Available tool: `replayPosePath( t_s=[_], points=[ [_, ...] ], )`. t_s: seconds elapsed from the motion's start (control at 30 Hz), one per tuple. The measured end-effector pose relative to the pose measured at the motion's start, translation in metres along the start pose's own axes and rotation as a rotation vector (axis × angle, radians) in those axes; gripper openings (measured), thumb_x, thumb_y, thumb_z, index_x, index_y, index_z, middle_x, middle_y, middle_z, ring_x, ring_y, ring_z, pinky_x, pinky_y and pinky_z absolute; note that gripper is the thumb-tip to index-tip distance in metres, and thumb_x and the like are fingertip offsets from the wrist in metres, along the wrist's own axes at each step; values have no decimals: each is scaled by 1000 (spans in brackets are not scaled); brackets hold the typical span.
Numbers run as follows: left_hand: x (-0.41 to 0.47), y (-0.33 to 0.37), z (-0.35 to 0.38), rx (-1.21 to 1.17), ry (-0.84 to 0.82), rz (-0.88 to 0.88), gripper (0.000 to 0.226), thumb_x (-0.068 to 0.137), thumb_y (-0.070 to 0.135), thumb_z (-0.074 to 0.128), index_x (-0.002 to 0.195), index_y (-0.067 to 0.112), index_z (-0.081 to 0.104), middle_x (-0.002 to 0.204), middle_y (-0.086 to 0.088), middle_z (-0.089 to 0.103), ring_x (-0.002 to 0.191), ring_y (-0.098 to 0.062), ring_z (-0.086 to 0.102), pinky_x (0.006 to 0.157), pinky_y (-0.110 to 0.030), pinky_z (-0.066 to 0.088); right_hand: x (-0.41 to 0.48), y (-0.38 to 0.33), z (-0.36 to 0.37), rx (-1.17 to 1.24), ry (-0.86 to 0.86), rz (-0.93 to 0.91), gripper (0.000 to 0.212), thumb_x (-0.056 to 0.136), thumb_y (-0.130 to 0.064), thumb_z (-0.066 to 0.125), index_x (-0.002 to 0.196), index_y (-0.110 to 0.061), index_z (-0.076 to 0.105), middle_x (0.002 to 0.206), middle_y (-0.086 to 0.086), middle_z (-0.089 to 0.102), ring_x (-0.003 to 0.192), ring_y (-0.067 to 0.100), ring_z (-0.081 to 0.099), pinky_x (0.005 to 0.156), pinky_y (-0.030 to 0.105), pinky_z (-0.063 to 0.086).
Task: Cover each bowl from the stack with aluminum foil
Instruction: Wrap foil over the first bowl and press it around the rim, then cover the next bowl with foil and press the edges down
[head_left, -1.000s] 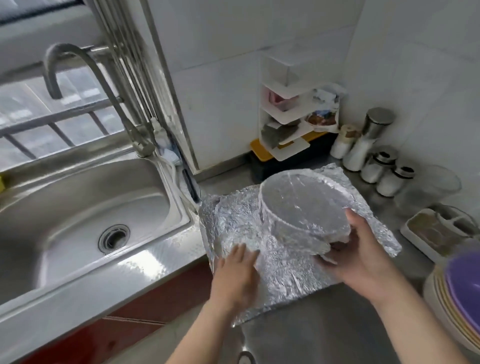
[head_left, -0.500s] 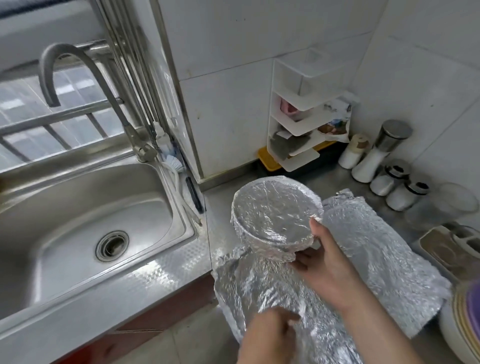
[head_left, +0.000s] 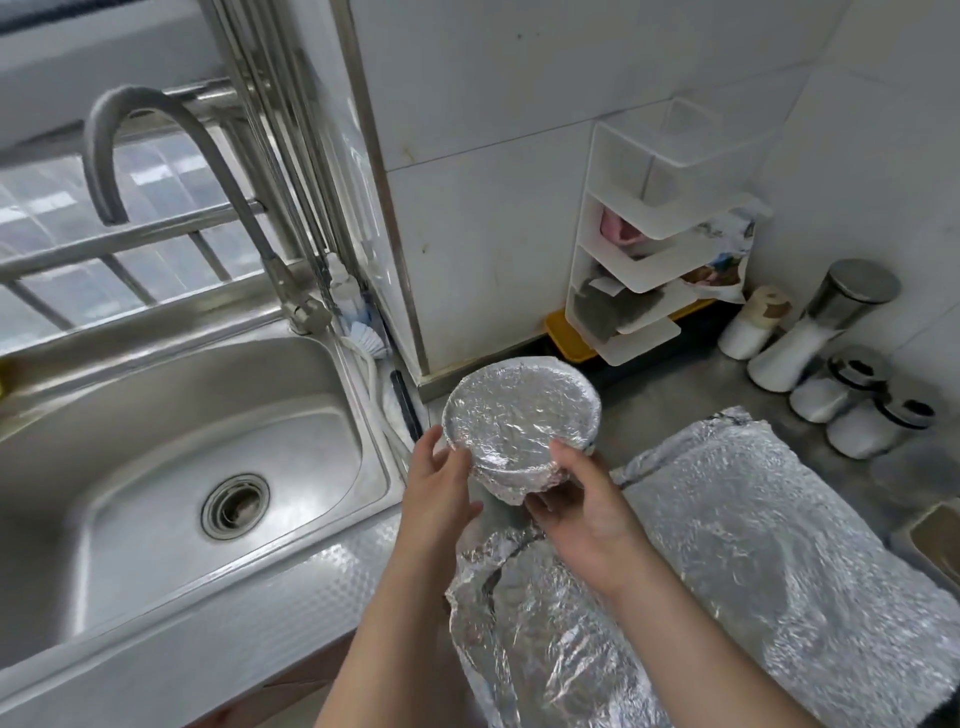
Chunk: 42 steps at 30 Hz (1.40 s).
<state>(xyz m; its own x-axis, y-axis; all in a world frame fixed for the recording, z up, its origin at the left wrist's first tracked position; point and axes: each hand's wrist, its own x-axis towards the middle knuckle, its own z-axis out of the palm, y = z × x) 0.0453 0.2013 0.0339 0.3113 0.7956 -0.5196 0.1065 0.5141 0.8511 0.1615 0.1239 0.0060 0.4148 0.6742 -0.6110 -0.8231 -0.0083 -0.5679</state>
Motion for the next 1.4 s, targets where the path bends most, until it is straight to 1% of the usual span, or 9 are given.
replayPosePath(
  t_s=[0.23,0.37,0.57,0.7,0.87,1.1,1.2,1.27,1.4],
  points=[
    [57,-3,0,-55,137,14,49,96,17,58,142,21,43,128,-6,60,103,-19,64,69,-29,54,33,-10,6,-383,-65,126,69,69,-49,74,131,-28,53,130,0,61,118,18,54,98,40,41],
    [69,-6,-2,-19,205,38,49,98,18,57,144,22,42,137,-3,52,114,-23,58,93,-43,53,38,-29,2,-591,51,81,59,86,-58,56,135,-27,42,126,-6,44,126,22,44,104,45,40],
    [81,-13,9,-130,233,15,47,102,17,49,147,20,40,140,-4,52,118,-22,58,101,-42,48,51,-33,-3,-454,165,41,28,98,-29,54,117,-10,58,118,14,62,105,32,62,76,37,57],
    [89,-14,23,-259,285,19,42,98,8,47,138,21,53,122,-3,67,97,-17,70,80,-32,58,55,-30,5,-381,149,-13,21,100,-21,50,113,-9,61,108,11,67,101,29,64,80,40,56],
    [100,-15,33,-315,327,36,44,95,9,51,132,31,57,122,2,67,102,-18,69,89,-40,56,61,-31,7,-336,168,1,22,100,-20,50,114,-8,61,109,16,67,99,29,64,84,43,55],
    [92,-5,30,-358,225,10,49,96,3,49,140,24,49,124,-5,66,97,-18,70,71,-29,55,59,-40,6,-367,164,50,24,97,-25,55,116,-11,60,114,16,65,104,31,62,73,42,58],
    [80,0,20,-109,230,76,52,100,10,47,150,23,35,148,0,46,123,-10,51,97,-28,43,52,-49,3,-521,151,2,32,96,-32,56,124,-16,55,124,11,60,109,27,60,78,40,57],
    [61,-1,10,130,284,175,46,96,7,50,140,21,47,142,0,50,127,-15,49,107,-36,40,38,-58,-9,-788,193,-94,44,96,-35,55,137,-24,44,134,2,52,116,23,56,89,43,54],
    [9,-22,2,576,113,287,30,89,0,53,101,24,67,106,8,68,96,-10,62,84,-29,49,-9,-73,-62,-1187,355,-211,53,94,-32,55,143,-28,34,129,0,53,105,18,55,87,34,44]
  ],
)
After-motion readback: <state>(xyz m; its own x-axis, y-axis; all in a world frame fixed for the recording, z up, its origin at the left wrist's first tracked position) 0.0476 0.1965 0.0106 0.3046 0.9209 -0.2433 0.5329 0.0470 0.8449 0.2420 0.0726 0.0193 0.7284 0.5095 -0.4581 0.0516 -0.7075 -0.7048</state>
